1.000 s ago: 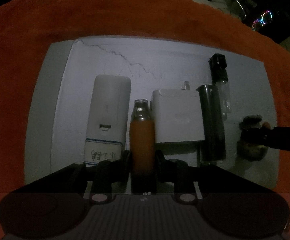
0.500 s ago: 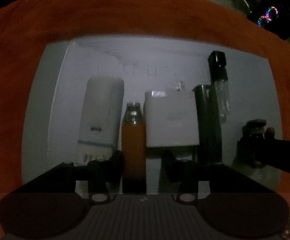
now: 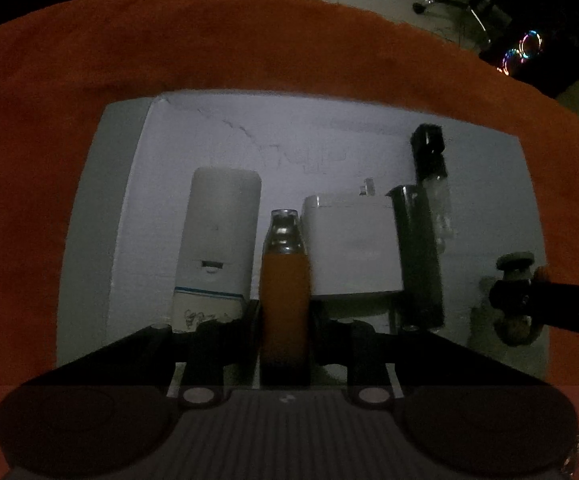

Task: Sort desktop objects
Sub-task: 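Lift the orange bottle with the left tool while the right tool lifts the figurine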

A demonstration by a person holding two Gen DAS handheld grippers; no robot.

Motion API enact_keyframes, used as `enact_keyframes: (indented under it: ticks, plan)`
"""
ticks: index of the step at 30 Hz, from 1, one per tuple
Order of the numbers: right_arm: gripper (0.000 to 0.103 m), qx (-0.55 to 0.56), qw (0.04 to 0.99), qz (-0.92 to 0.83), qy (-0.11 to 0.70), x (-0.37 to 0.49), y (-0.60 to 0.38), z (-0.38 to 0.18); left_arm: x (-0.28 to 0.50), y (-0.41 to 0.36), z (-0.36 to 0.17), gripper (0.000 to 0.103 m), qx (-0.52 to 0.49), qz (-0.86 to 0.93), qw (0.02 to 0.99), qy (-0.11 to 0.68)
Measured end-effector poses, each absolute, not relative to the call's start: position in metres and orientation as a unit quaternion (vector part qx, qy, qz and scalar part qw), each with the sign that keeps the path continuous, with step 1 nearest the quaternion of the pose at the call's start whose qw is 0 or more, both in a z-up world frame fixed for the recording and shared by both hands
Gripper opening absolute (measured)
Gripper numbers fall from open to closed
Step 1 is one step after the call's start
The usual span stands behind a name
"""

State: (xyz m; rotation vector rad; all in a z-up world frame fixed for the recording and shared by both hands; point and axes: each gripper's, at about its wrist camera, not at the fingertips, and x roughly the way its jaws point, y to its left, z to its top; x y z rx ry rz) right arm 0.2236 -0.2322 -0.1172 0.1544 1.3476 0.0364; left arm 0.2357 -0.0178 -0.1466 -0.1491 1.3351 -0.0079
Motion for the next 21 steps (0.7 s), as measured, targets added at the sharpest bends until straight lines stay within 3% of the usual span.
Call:
enact_keyframes:
  ticks: [8,21]
  plan:
    - [0.03,0.083,0.784,0.019,0.615,0.212,-0.23,-0.1,0.222,-0.023,-0.124,0.021,-0.077,-0.019,0.792,0.605]
    - [0.03,0.093,0.805,0.034,0.584,0.17,-0.225,-0.024,0.183,-0.017,-0.057,0.021,-0.082,-0.023,0.813,0.577]
